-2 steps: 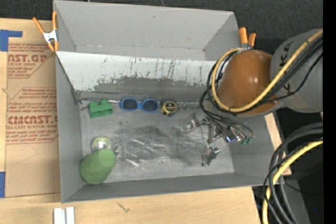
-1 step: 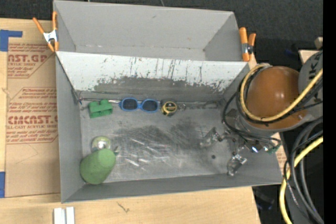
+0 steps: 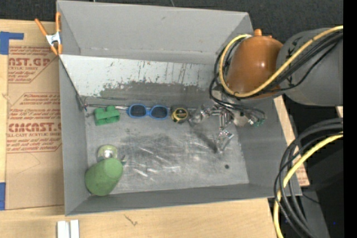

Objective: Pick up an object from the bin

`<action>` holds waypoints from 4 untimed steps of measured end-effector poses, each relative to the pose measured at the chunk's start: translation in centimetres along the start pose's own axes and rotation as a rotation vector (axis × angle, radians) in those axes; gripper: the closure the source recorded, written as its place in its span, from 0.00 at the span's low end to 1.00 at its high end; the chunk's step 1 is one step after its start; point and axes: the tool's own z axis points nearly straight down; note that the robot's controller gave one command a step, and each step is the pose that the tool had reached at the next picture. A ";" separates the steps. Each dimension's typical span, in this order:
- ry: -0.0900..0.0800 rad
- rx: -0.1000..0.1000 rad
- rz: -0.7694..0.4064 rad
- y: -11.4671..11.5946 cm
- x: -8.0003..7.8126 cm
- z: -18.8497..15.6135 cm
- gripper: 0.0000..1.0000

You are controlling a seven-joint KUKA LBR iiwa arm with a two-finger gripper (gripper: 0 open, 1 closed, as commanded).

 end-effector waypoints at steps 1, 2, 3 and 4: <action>-0.001 -0.004 -0.094 9.2 2.0 -4.2 0.00; -0.004 -0.005 -0.082 22.7 -5.2 -5.1 0.00; 0.005 -0.001 0.027 17.8 0.5 -3.2 0.00; -0.002 0.003 0.180 9.1 0.8 -5.9 0.00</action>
Offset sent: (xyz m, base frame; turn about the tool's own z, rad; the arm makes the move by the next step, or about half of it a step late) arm -0.0693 0.0569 0.0406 -0.0873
